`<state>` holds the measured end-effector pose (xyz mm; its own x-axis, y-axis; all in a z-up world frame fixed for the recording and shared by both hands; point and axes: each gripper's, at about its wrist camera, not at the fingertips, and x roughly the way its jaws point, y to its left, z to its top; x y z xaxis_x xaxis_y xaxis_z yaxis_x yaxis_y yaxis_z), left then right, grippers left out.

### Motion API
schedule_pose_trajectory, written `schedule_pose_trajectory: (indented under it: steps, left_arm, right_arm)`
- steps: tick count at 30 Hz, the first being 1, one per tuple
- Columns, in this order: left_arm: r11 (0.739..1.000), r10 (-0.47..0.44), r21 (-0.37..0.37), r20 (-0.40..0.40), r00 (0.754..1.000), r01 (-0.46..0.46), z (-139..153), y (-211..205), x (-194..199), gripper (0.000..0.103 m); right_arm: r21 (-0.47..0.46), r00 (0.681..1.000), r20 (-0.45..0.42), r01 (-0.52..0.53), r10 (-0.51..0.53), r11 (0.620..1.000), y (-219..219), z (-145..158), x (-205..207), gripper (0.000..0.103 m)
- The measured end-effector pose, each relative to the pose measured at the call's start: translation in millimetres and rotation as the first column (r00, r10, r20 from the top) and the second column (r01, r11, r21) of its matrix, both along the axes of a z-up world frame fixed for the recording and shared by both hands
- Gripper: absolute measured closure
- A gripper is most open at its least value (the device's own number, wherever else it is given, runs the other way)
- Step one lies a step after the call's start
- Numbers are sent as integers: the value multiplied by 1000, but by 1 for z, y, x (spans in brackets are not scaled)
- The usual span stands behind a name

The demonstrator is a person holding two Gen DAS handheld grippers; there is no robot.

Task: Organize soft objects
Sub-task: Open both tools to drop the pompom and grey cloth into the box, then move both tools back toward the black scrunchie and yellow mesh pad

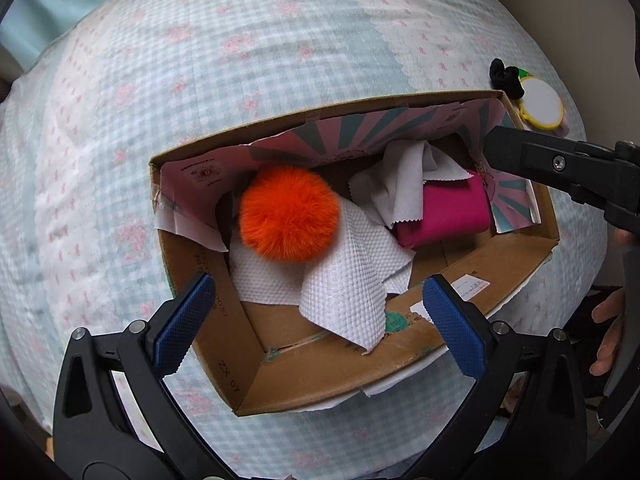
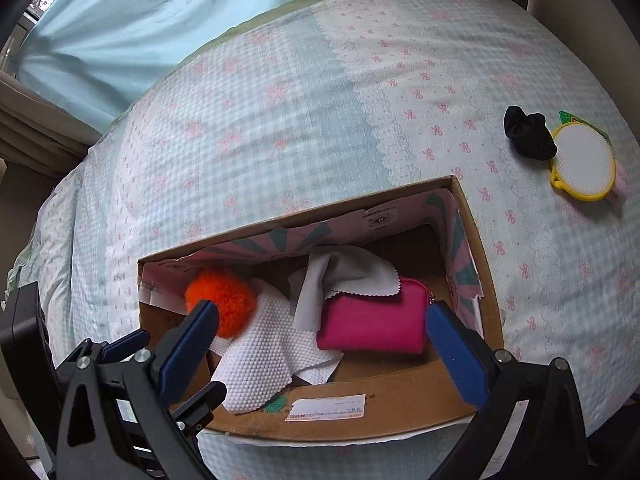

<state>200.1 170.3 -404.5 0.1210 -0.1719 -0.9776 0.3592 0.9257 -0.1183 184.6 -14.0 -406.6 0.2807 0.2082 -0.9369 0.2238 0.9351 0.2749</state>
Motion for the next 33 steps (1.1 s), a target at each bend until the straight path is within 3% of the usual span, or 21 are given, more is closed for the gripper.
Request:
schedule_pose_trajectory:
  steps: [11, 20, 26, 33]
  left_arm:
    - [998, 54, -22, 97, 994, -52, 56, 4, -16, 0]
    - [984, 176, -50, 199, 964, -169, 141, 25, -52, 0]
    - [978, 207, -69, 278, 938, -196, 187, 33, -76, 0]
    - [973, 205, -176, 357, 911, -149, 228, 18, -83, 0]
  right_arm:
    - [-33, 996, 72, -54, 56, 998, 2, 44, -19, 0]
    - [-179, 967, 176, -151, 183, 972, 12, 135, -59, 0]
    - [-243, 953, 255, -100, 163, 965, 4, 196, -97, 0]
    - [-305, 947, 311, 20, 79, 952, -32, 239, -137, 0]
